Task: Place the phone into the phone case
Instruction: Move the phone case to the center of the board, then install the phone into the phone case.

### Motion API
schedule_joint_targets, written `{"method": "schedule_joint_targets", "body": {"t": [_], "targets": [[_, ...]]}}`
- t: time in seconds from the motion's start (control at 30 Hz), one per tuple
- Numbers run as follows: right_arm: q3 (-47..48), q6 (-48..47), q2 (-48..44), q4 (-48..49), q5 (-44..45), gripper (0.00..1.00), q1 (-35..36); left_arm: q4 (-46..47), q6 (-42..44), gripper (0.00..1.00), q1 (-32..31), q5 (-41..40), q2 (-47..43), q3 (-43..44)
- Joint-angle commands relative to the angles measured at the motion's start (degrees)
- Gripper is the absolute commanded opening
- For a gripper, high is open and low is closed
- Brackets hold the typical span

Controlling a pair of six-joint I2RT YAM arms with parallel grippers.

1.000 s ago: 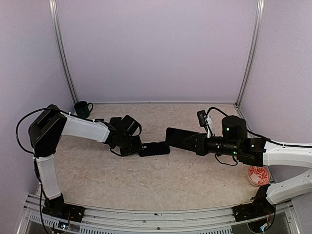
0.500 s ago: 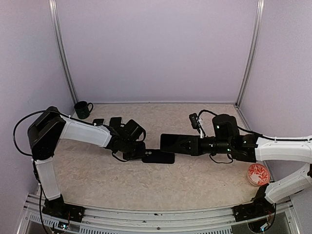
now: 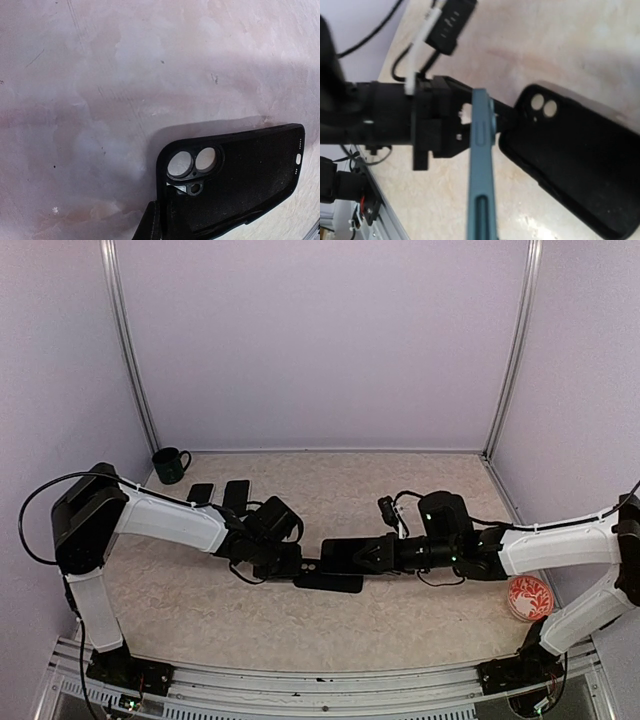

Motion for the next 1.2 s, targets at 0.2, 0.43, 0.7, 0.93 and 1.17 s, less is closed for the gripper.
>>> {"method": "schedule_joint_targets", "body": {"t": [0.2, 0.43, 0.7, 0.93, 1.17], "targets": [[1.5, 2.5, 4.2, 4.8, -0.9, 0.00, -0.6, -2.2, -0.1, 0.15, 0.7, 0.7, -3.3, -2.2], [2.6, 3.1, 8.3, 7.1, -4.2, 0.00, -1.6, 2.7, -1.3, 0.23, 2.1, 3.4, -7.7, -6.5], [4.9, 4.3, 13.1, 10.0, -8.4, 0.00, -2.1, 12.9, -2.4, 0.32, 4.1, 8.4, -13.7, -13.1], [6.8, 5.2, 16.5, 11.1, -10.5, 0.00, -2.1, 23.4, -5.2, 0.52, 7.2, 14.3, -13.7, -19.1], [7.7, 7.5, 19.8, 14.5, -14.0, 0.00, -3.1, 32.5, -7.5, 0.73, 9.3, 17.6, -13.8, -23.7]]}}
